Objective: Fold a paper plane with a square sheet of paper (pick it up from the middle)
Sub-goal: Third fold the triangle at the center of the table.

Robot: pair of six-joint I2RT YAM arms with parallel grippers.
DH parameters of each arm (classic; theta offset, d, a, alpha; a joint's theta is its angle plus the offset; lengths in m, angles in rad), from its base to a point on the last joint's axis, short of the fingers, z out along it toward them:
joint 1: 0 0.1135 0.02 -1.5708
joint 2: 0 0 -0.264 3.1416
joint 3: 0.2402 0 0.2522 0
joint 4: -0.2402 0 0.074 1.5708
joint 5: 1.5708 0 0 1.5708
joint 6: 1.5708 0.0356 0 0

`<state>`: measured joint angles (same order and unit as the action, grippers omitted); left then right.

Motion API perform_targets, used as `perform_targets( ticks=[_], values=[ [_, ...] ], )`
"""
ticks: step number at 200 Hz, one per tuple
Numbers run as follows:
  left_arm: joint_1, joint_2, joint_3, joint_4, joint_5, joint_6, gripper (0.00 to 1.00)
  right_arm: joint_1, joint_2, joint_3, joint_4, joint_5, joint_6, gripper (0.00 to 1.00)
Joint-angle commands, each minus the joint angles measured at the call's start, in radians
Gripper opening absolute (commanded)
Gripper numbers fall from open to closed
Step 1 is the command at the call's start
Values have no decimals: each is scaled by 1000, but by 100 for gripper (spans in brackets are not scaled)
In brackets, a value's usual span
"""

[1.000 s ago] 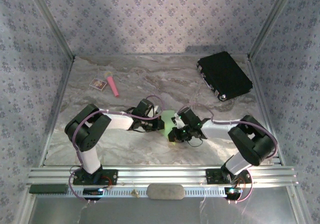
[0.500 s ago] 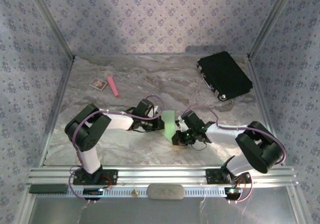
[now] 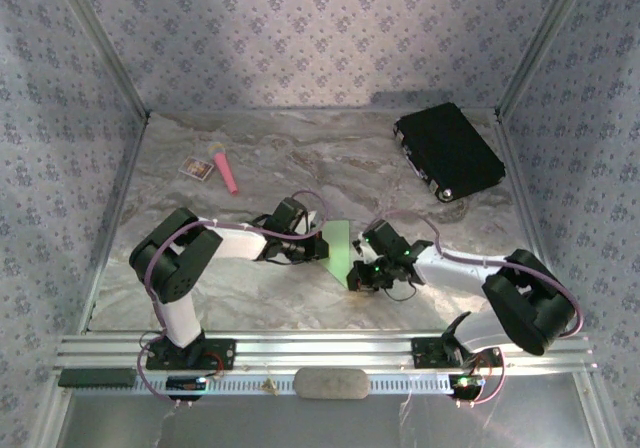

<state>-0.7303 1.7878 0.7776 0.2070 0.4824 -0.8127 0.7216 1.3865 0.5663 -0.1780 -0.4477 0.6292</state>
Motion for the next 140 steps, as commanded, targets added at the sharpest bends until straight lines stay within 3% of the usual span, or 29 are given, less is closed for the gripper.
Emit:
perform_targets(
  ticks=[1,41,91,140],
  values=[
    [13,2,-29,-46,-56,-1,0,-22,47,73,-1,14,-29,6],
    [12,-6,-22,-20,-47,-14,0,-29,165,102,43,-24,-23,3],
    [6,-97,-55,85,-13,-39,8,-30,186,34,58,10,-9,0],
    [-7,-92,-81,73,-27,-47,8,-35,185,29,72,14,-9,0]
  ],
)
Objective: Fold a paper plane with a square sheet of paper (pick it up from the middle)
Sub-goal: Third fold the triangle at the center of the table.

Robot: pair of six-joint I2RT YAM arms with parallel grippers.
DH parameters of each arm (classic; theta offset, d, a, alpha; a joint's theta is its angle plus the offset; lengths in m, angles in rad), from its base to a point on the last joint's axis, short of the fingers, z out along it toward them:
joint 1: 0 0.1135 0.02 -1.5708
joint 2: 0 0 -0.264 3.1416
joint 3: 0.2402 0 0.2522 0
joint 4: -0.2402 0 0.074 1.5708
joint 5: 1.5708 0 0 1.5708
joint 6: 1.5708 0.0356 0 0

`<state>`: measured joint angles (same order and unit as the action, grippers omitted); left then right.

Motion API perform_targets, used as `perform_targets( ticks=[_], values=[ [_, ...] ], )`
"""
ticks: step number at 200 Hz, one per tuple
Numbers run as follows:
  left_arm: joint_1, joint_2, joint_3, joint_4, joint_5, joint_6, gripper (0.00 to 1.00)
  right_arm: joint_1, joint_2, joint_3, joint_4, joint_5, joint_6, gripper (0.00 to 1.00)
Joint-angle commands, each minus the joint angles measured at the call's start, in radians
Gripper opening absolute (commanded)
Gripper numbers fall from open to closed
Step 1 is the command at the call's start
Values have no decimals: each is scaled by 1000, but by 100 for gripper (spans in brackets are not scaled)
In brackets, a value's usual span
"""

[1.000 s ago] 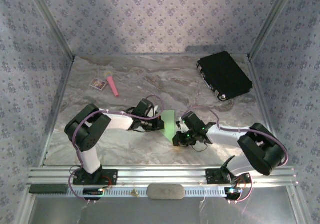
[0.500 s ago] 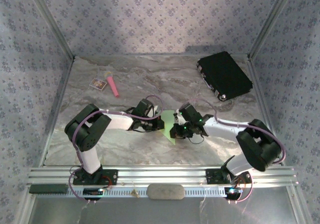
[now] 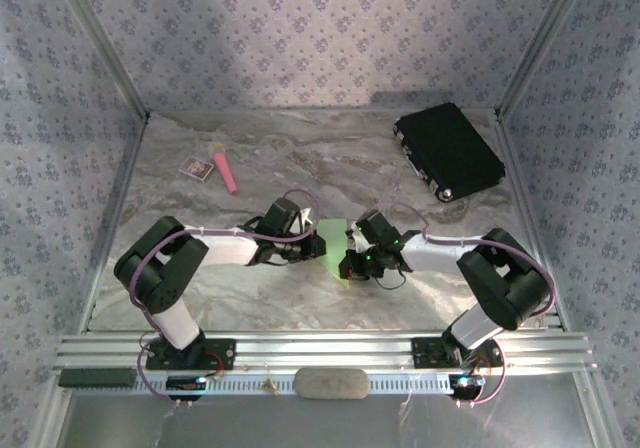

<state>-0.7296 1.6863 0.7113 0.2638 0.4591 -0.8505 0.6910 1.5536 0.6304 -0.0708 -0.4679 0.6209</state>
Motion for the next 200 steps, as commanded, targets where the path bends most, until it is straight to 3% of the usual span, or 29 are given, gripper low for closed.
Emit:
perform_targets(
  ticks=[1,112,181,200],
  values=[
    [-7,12,-15,16,-3,-10,7,-5,18,-36,-34,35,0,0],
    [116,57,-46,-8,-8,50,6,-24,14,-64,-38,37,-6,0],
    [146,-79,-62,-83,-42,74,6,-31,2,-14,-58,17,-70,0],
    [147,-134,-78,-103,-74,76,9,-33,-9,43,-100,16,-108,8]
  ],
)
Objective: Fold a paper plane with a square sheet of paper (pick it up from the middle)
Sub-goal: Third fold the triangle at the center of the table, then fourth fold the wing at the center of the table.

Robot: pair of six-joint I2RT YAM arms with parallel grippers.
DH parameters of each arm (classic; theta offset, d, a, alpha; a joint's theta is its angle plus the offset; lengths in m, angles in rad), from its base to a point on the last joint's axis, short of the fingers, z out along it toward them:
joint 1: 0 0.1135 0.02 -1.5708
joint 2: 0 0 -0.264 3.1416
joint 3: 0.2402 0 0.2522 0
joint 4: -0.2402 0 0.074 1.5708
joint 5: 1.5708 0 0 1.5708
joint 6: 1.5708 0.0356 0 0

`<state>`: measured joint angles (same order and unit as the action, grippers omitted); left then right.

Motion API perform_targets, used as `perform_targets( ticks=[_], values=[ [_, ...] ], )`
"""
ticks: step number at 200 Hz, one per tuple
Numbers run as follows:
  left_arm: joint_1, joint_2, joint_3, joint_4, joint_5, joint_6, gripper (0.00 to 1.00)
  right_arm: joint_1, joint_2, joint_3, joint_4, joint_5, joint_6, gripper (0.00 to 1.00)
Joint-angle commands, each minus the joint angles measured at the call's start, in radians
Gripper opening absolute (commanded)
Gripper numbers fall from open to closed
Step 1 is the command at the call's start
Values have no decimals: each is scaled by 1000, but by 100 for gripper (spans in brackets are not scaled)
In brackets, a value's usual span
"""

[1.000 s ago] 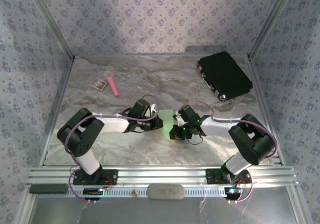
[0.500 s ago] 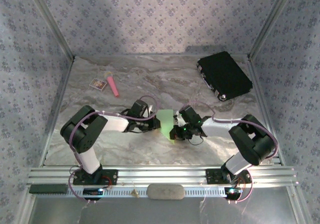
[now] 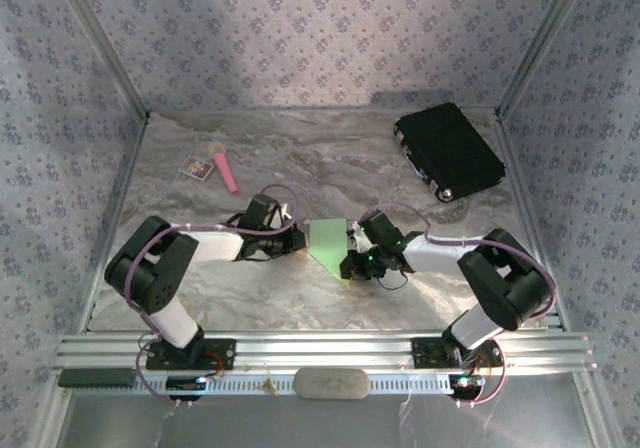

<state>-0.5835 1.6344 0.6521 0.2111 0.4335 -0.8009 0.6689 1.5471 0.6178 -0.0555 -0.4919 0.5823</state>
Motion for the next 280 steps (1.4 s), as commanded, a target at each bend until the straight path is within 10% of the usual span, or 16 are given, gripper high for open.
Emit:
perform_targets(
  ticks=[1,137,196,280],
  values=[
    [1,-85,-20,-51,-50,26,9,-11,-4,59,-118,40,-71,9],
    [10,-287,-95,-91,-125,18,36,-103,20,123,-35,55,-22,32],
    [22,-271,-80,-103,-105,13,38,-103,49,136,-11,18,-36,11],
    [29,-109,13,12,73,-41,54,-153,-28,34,90,-51,-19,7]
  ],
)
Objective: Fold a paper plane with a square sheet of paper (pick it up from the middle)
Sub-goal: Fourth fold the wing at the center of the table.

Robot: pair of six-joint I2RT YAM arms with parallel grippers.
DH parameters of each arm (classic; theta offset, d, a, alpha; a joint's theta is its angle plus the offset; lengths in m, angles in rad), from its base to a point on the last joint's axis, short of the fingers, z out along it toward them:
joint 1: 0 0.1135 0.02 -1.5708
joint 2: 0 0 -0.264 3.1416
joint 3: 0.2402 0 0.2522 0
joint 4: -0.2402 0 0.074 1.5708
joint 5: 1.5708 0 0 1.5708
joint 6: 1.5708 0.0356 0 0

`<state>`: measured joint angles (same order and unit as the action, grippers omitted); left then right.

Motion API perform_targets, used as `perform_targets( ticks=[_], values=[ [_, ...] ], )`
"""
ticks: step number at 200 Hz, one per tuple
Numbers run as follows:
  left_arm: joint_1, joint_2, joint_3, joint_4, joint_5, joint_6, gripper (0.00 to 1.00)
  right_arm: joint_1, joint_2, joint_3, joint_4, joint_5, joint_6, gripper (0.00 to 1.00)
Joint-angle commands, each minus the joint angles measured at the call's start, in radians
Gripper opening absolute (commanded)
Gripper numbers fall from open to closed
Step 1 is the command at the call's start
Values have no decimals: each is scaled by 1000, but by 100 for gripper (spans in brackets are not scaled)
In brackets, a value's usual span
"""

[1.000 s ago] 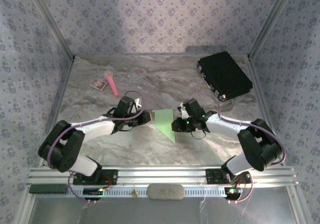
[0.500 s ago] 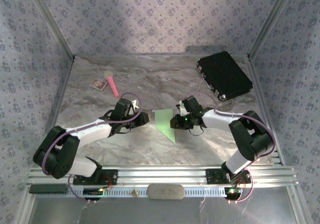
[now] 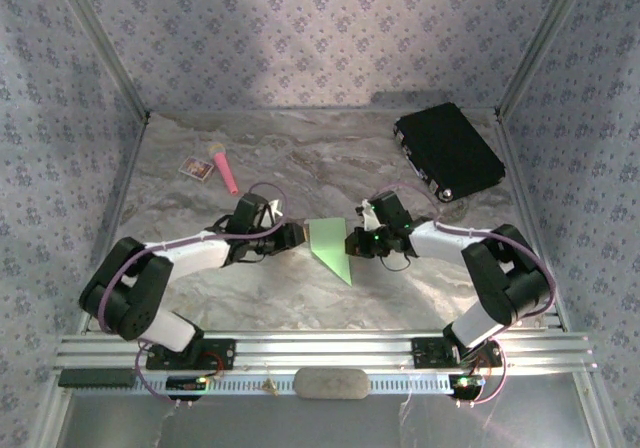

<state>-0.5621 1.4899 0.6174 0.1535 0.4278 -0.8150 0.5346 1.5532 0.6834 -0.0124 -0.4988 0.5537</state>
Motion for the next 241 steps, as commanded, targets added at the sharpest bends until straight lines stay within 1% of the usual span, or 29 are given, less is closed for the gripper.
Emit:
perform_targets(
  ticks=[1,56,100,128,145,158,179,188,194,215,241],
  values=[
    [8,37,49,71,80,-28,54,-18,-35,-32,49,-44,10,6],
    [8,129,112,110,120,-49,58,-40,-38,-54,70,-64,11,7],
    [8,221,162,143,151,-68,58,-50,-33,-61,78,-71,9,7],
    [8,278,190,169,173,-87,56,-54,-32,-64,81,-73,10,7],
    [8,304,195,198,190,-104,52,-57,-31,-65,83,-73,11,7],
    [6,319,200,214,204,-115,46,-57,-32,-66,84,-73,11,8],
    [6,328,198,230,204,-128,30,-58,-33,-63,76,-67,10,12],
    [7,324,191,229,191,-131,23,-58,-39,-60,62,-52,9,15],
    [8,319,186,227,180,-131,19,-57,-49,-60,53,-39,7,20],
    [7,288,167,210,131,-130,11,-51,-99,-65,21,27,-2,32],
    [8,217,134,170,42,-114,9,-34,-190,-80,-9,122,-20,38]
  ],
)
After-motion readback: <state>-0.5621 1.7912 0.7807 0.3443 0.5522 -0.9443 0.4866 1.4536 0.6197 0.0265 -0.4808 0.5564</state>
